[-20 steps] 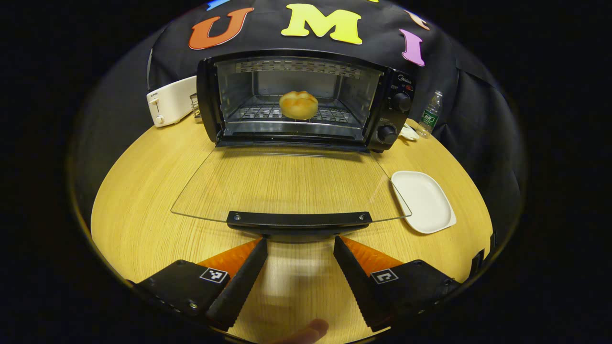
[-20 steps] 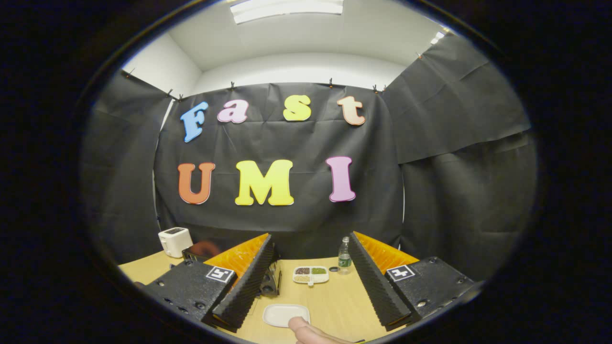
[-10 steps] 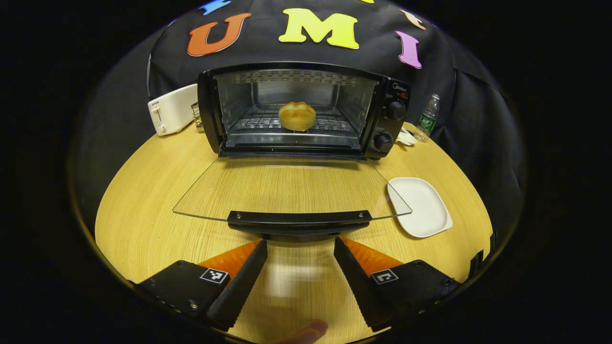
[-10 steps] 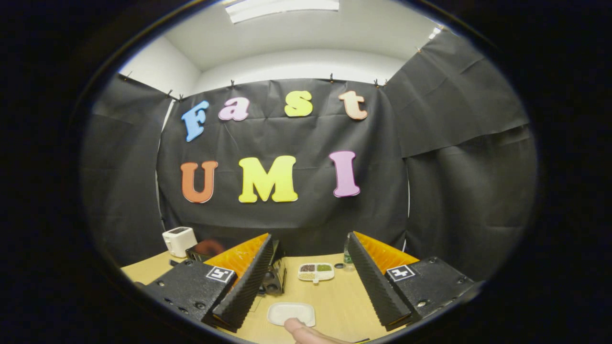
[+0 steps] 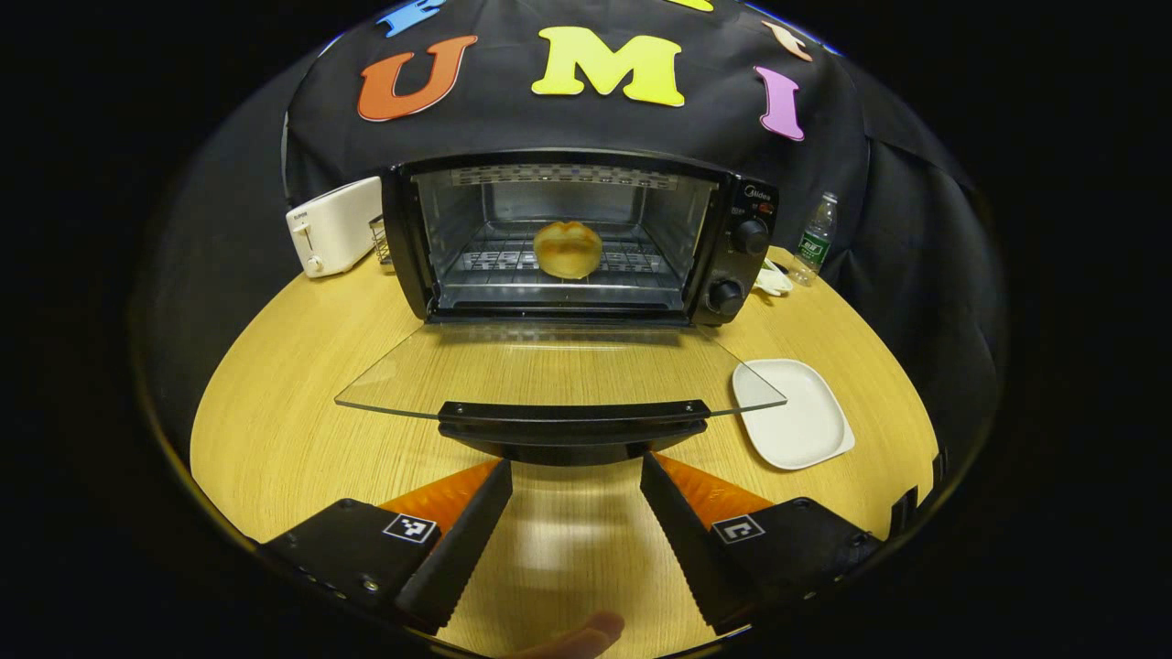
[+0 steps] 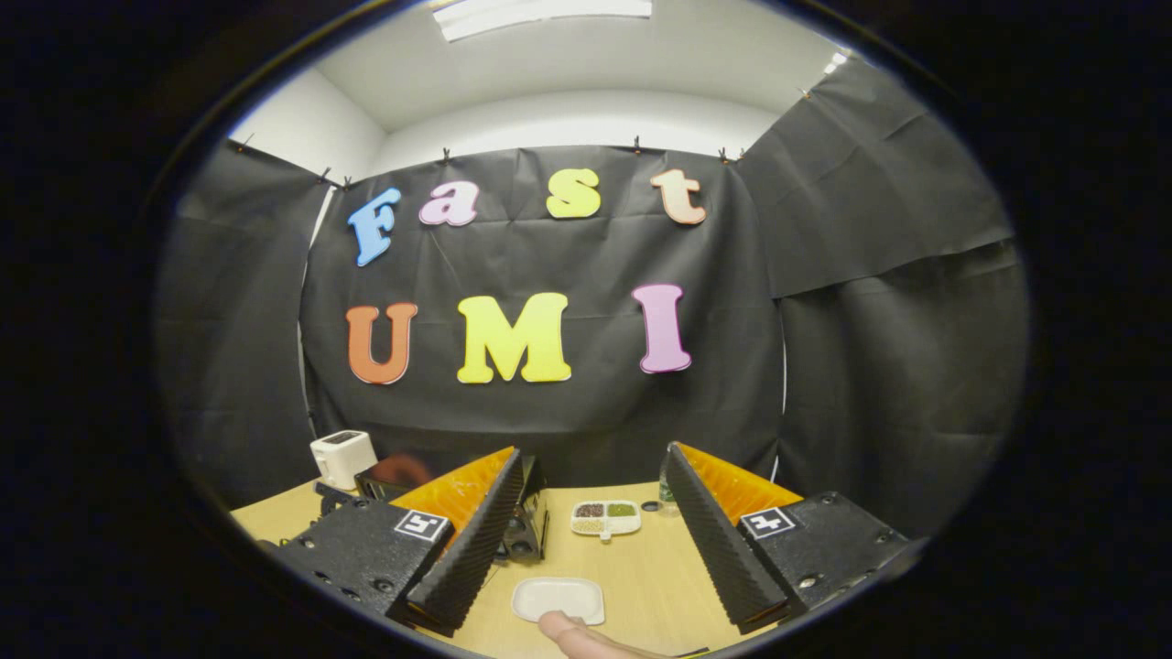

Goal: Open the electric oven with the left hand, put the food in, and close the electric oven.

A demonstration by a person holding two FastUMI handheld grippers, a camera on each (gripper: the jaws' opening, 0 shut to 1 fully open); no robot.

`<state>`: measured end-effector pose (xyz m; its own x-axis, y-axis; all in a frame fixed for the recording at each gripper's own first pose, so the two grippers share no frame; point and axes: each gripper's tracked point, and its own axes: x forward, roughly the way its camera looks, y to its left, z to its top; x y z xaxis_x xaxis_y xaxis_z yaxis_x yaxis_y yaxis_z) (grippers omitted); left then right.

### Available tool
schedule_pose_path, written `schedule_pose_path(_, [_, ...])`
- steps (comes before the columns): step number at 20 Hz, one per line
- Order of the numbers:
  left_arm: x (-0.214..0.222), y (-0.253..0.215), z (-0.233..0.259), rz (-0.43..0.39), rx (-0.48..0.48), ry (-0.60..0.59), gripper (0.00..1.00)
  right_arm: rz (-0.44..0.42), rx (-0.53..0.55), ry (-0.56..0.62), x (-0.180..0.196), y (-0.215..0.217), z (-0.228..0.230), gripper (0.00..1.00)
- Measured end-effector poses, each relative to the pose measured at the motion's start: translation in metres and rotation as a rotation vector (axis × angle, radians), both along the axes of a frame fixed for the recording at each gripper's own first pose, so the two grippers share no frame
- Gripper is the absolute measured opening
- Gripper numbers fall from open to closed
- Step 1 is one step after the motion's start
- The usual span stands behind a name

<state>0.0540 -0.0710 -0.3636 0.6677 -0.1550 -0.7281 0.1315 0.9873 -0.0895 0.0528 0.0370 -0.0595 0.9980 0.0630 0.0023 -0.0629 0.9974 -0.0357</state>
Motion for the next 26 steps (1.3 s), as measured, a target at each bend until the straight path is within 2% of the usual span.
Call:
schedule_pose_path(9, [0.016,0.0,0.026,-0.006,-0.008,-0.059,0.94,0.003,-0.005,0.013,0.005,0.003,-0.005,1.0])
schedule_pose_path(15, [0.055,0.011,0.048,0.023,0.02,-0.137,0.95,-0.002,-0.014,0.016,0.007,0.002,-0.007,1.0])
schedule_pose_path(16, [0.062,0.011,0.049,0.021,0.009,-0.138,0.95,-0.005,-0.019,0.018,0.008,0.001,-0.008,0.94])
schedule_pose_path(18, [0.078,0.01,0.058,0.032,-0.013,-0.17,0.95,-0.01,-0.024,0.023,0.009,0.0,-0.009,0.94])
schedule_pose_path(19, [0.089,0.008,0.064,0.036,-0.021,-0.194,0.95,-0.01,-0.025,0.025,0.009,-0.001,-0.01,1.0])
schedule_pose_path(20, [0.098,0.01,0.07,0.04,-0.021,-0.217,0.95,-0.01,-0.027,0.027,0.009,0.0,-0.011,0.95])
schedule_pose_path(21, [0.105,0.014,0.075,0.051,-0.012,-0.236,0.95,-0.011,-0.029,0.029,0.009,-0.001,-0.012,0.95])
schedule_pose_path(26, [0.102,0.016,0.108,0.039,-0.015,-0.317,0.94,-0.016,-0.025,0.035,0.007,-0.001,-0.013,1.0])
